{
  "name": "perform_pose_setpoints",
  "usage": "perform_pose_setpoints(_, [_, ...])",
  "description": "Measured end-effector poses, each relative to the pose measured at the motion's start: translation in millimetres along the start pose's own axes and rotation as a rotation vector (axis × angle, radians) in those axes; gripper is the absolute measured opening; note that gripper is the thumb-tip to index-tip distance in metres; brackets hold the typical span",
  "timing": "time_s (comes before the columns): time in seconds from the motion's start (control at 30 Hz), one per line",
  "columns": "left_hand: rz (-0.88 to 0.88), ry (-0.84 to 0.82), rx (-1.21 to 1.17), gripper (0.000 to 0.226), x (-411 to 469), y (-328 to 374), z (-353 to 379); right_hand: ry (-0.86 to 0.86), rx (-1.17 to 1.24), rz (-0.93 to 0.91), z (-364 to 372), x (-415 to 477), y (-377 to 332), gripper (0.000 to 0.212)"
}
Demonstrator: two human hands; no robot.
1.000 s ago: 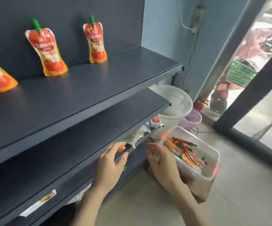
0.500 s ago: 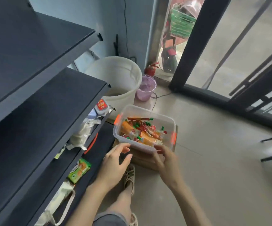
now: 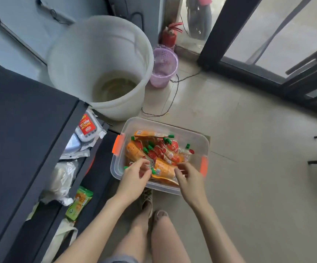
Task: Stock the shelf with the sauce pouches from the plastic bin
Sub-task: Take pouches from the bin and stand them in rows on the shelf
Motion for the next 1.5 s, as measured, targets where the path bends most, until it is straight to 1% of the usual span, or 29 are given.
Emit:
perform_pose_setpoints(0.1, [-0.065,-0.005,-0.026,0.017,39.3,-24.6,16.4,-0.017,0.015,0.095,15.0,44.8,7.6,0.018])
perform_pose_setpoints(0.2, [-0.138,-0.006,-0.012,0.020,71.1,-50.6,35.9,-0.047,-0.002,0.158,32.3,83.5,19.2,0.016])
perform_pose_setpoints(0.3, [-0.201,0.004,0.006,0.022,102.6,-85.0,56.5,-0.102,-0.063,0.175,58.1,127.7,36.9,0.017])
perform_pose_setpoints(0.37, [-0.214,0.031,0.041,0.025,120.9,-109.1,66.2,-0.164,-0.071,0.164,76.0,155.1,48.8,0.017])
perform_pose_setpoints(0.47, [-0.193,0.031,0.228,0.039,146.2,-144.8,75.7,-0.256,-0.076,0.172,100.0,190.7,66.4,0.026])
perform_pose_setpoints(0.53, [-0.166,-0.031,0.416,0.050,160.4,-163.9,80.2,-0.279,-0.042,0.183,111.6,208.2,76.8,0.032])
perform_pose_setpoints(0.6, [-0.134,-0.104,0.594,0.061,171.1,-177.9,85.6,-0.307,0.022,0.198,121.1,218.5,83.9,0.026])
perform_pose_setpoints(0.67, [-0.107,-0.145,0.678,0.065,181.0,-187.8,89.1,-0.312,0.037,0.203,129.5,225.9,90.2,0.015])
perform_pose_setpoints(0.73, [-0.103,-0.143,0.684,0.059,191.3,-192.8,88.3,-0.300,0.027,0.198,133.5,230.6,94.7,0.012])
perform_pose_setpoints(0.77, [-0.109,-0.138,0.689,0.055,195.8,-193.5,86.5,-0.295,0.039,0.198,133.9,231.7,96.0,0.014])
perform_pose_setpoints(0.9, [-0.113,-0.203,0.738,0.034,208.7,-188.5,79.7,-0.250,0.158,0.208,119.3,230.0,105.8,0.019])
perform_pose_setpoints(0.97, [-0.071,-0.209,0.706,0.024,208.9,-182.2,78.9,-0.252,0.224,0.208,108.6,226.5,112.8,0.018])
perform_pose_setpoints(1.07, [0.071,-0.169,0.612,0.014,207.8,-169.2,88.8,-0.227,0.249,0.178,96.8,223.5,121.2,0.018])
perform_pose_setpoints(1.1, [0.106,-0.157,0.549,0.013,207.3,-164.2,94.0,-0.205,0.259,0.177,94.6,223.6,123.4,0.018])
perform_pose_setpoints(1.2, [0.136,-0.091,0.269,0.012,204.2,-154.5,107.8,-0.140,0.341,0.168,86.7,225.9,125.8,0.017])
perform_pose_setpoints(1.3, [0.167,0.056,0.113,0.008,201.2,-153.8,115.9,-0.129,0.400,0.121,79.2,234.7,126.6,0.015])
perform_pose_setpoints(1.4, [0.096,0.217,-0.036,0.011,204.0,-156.8,119.8,-0.181,0.393,0.088,77.6,242.6,127.4,0.013])
perform_pose_setpoints(1.43, [0.051,0.235,-0.076,0.017,205.0,-157.4,121.2,-0.198,0.388,0.089,78.3,243.6,127.7,0.013])
perform_pose_setpoints(1.5, [-0.057,0.205,-0.136,0.037,205.1,-159.3,123.7,-0.226,0.386,0.111,80.9,242.7,129.4,0.014])
Point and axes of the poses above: each hand's wrist, its own x-axis towards the middle knuckle, its own z-axis out of the palm, y = z × x, the point moved 1 cm from there along x, towards the middle knuckle, and after that the axes turned 12 degrees about z, right-handed, at the moved point
